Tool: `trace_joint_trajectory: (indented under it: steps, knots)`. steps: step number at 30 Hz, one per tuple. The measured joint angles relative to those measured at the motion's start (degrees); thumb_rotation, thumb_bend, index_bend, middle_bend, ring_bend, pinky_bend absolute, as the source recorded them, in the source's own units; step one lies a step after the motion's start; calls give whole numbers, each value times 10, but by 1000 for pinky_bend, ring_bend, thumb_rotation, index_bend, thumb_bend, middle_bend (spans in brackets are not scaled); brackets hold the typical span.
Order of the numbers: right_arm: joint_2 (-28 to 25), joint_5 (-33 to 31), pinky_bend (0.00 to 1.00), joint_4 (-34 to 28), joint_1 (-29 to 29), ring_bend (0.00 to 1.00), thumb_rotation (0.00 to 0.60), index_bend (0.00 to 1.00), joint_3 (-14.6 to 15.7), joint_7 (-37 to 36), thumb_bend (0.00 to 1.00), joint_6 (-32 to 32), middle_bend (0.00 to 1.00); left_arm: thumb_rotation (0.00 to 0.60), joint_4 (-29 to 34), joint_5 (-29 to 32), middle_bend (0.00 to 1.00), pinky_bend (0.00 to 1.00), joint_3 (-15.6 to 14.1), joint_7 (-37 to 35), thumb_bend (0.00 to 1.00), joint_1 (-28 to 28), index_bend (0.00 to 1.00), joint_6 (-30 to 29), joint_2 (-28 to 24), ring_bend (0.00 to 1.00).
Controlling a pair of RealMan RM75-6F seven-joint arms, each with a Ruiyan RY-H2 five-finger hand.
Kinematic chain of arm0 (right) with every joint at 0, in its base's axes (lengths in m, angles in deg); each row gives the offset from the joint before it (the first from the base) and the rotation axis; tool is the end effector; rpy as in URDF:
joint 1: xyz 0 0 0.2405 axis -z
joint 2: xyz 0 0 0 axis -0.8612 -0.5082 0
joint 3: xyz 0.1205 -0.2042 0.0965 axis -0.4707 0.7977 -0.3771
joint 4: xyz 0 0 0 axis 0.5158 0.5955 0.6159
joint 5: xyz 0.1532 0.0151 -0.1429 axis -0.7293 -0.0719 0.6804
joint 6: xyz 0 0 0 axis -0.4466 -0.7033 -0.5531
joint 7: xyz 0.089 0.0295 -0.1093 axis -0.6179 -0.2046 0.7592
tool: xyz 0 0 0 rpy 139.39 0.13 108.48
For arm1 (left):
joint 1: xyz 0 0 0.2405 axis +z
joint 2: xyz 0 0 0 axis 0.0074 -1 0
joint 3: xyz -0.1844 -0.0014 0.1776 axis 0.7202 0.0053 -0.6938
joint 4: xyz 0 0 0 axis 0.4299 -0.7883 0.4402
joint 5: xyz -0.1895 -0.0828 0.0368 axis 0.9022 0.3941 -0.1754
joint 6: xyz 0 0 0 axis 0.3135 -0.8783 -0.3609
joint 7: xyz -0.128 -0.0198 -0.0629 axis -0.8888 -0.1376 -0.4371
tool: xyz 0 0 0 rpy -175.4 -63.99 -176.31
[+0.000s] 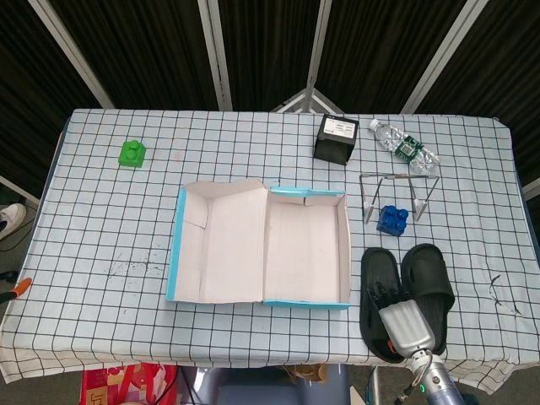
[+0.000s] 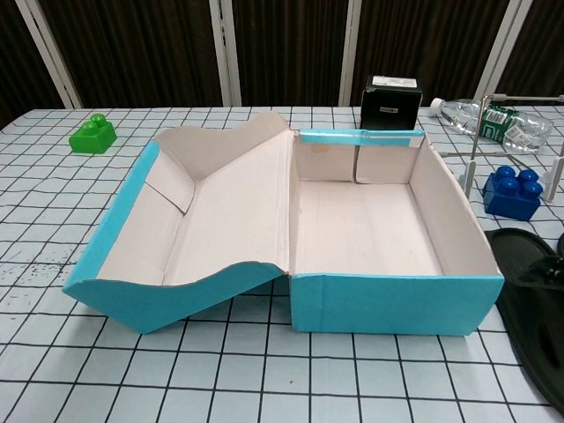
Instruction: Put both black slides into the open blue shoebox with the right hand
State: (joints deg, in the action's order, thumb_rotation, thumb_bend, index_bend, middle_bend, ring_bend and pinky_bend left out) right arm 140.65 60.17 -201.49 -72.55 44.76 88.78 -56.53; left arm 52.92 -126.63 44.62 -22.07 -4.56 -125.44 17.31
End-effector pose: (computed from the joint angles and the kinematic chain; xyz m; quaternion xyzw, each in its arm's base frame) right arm -0.2359 -0.1671 0.0413 0.7884 -0.3292 0.1359 0.5015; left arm -0.3237 0.1902 0.1846 -0.5451 -0.3681 -0.3696 0.6563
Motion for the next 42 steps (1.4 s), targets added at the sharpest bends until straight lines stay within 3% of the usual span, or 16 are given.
trace_joint_trajectory:
  steps: [8, 12, 16, 19, 23, 33, 42]
  knots:
    - [0, -6, 140, 3, -10, 164, 600, 98, 10, -2, 207, -4, 93, 600, 1, 2, 0, 98, 0, 1, 217, 0, 95, -1, 0, 0]
    - [4, -3, 141, 9, -11, 221, 600, 152, 13, -12, 209, -4, 153, 600, 0, 2, 0, 98, 0, 0, 218, 0, 95, 0, 0, 0]
    - [10, 12, 192, 22, -12, 310, 600, 228, 18, -32, 304, -5, 233, 600, 1, 0, 0, 98, 0, 0, 218, -1, 95, 0, 0, 0]
    - [15, 29, 232, 30, -12, 389, 600, 316, 19, -47, 428, -10, 325, 600, 1, 0, 0, 98, 0, 0, 218, 0, 95, -1, 0, 0]
    - [19, 55, 249, 42, -11, 423, 600, 391, 21, -74, 526, -18, 384, 600, 1, -1, 0, 98, 0, -1, 218, 1, 95, -3, 0, 0]
    - [4, 72, 249, 35, -11, 427, 600, 417, 22, -88, 550, -31, 395, 600, 2, -2, 0, 98, -1, -3, 218, 1, 95, -3, -2, 0]
    - [-49, 53, 249, -20, -19, 427, 600, 418, -3, -78, 550, -48, 395, 600, 3, -1, 0, 98, 0, -6, 218, 2, 95, -4, -4, 0]
